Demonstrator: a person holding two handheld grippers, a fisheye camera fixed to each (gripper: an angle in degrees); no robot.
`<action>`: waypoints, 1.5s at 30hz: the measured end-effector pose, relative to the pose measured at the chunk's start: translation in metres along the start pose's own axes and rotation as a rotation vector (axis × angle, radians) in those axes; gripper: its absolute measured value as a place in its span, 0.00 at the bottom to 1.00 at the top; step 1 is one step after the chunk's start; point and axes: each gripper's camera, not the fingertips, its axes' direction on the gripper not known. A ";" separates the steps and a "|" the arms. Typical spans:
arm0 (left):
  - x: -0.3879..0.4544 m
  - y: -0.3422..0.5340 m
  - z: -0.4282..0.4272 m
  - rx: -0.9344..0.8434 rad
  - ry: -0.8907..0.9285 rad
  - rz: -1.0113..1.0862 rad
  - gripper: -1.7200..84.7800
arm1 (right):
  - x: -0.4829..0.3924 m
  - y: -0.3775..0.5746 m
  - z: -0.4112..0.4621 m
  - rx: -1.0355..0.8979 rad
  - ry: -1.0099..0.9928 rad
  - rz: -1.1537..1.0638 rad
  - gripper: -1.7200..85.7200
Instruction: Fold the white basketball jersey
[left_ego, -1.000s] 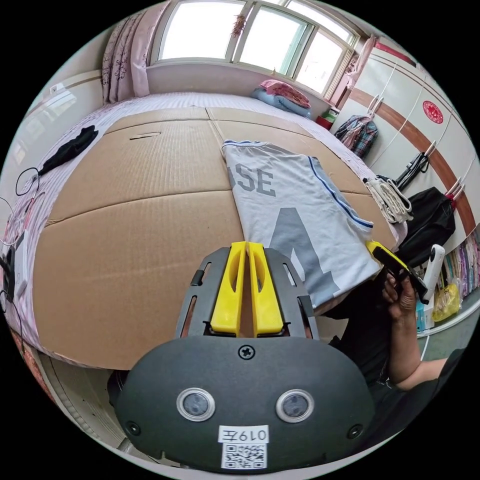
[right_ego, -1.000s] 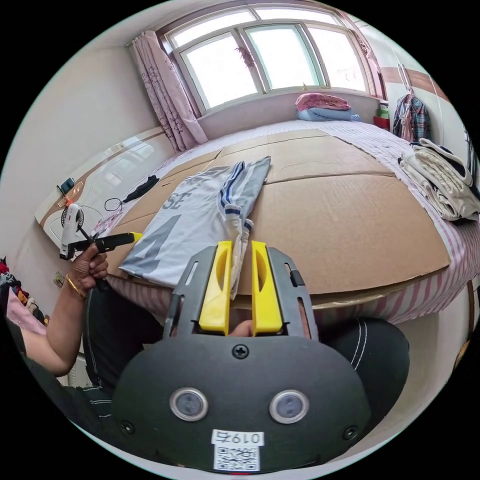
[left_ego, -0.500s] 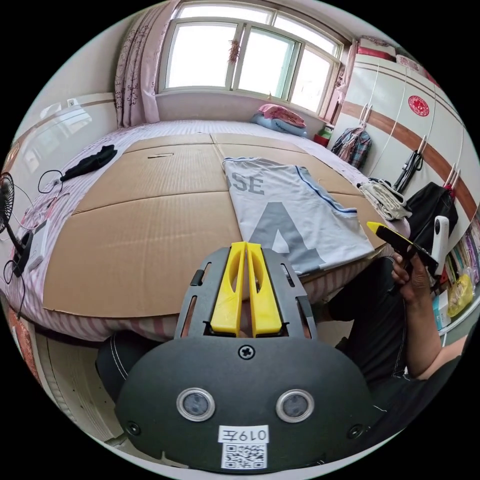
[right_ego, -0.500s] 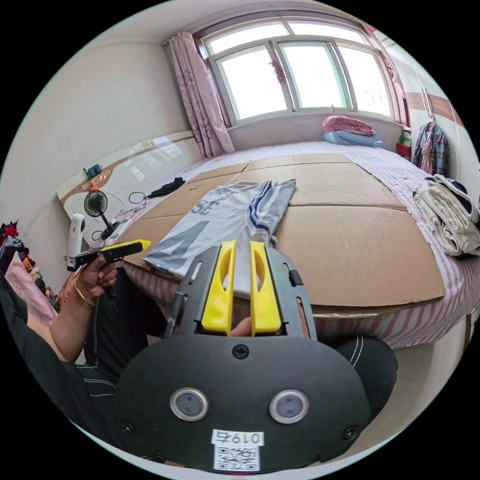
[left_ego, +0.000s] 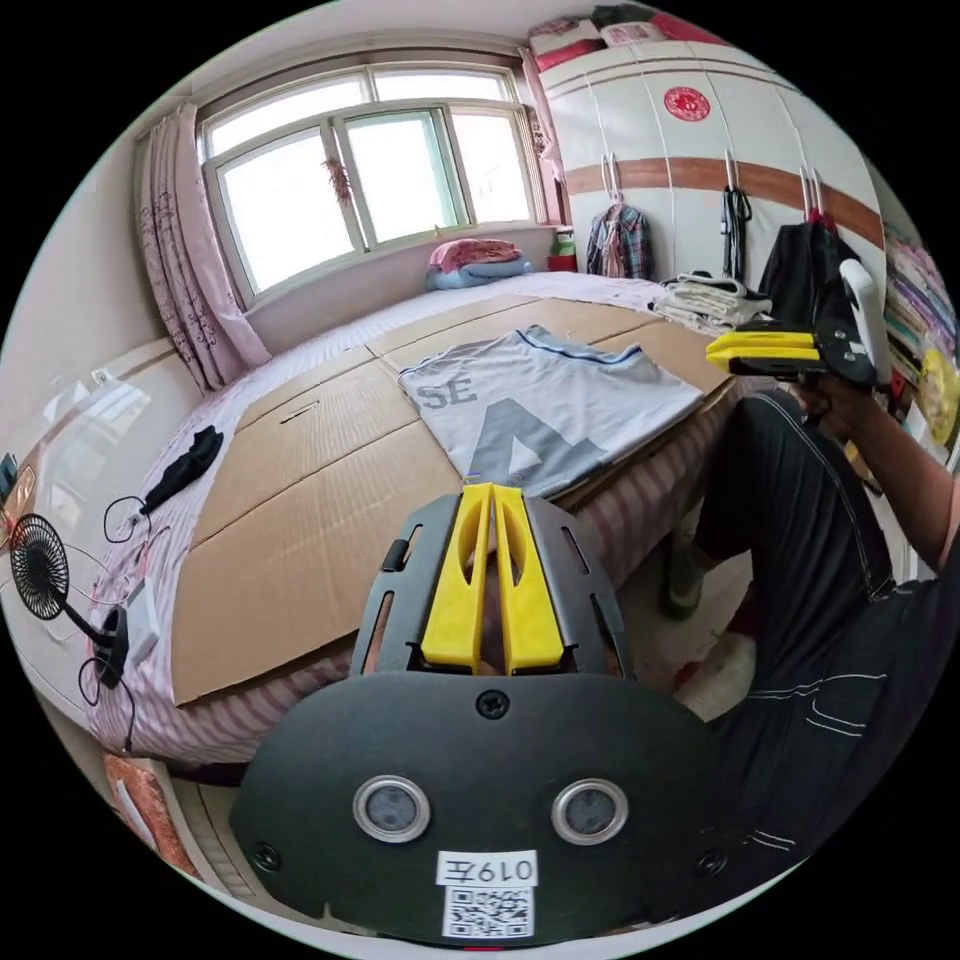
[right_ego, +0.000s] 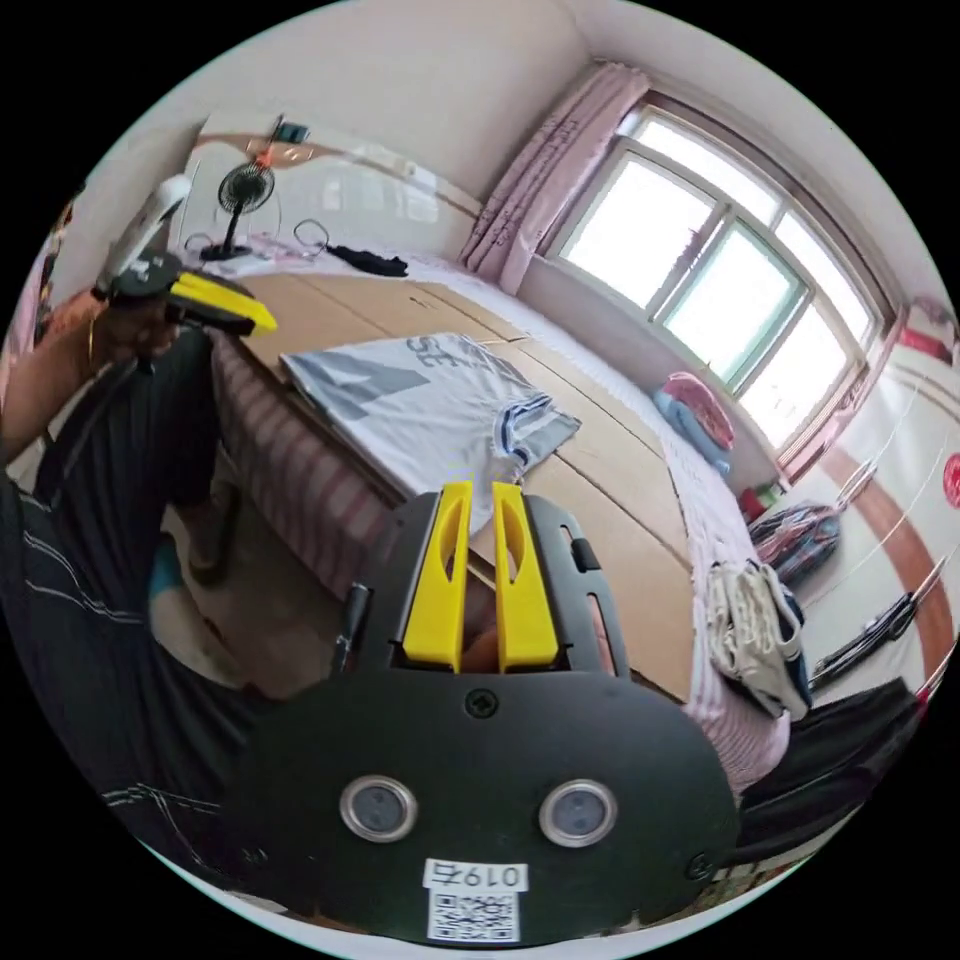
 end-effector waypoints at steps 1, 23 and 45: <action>0.003 0.003 -0.001 0.003 0.002 -0.010 0.03 | -0.016 0.010 0.011 -0.018 0.036 -0.087 0.08; 0.121 0.032 0.021 -0.048 -0.025 0.137 0.06 | -0.056 0.103 0.180 -0.121 0.305 -0.525 0.04; 0.333 0.002 0.084 -0.157 -0.236 0.797 0.09 | 0.039 0.097 0.233 -0.116 0.096 -0.361 0.01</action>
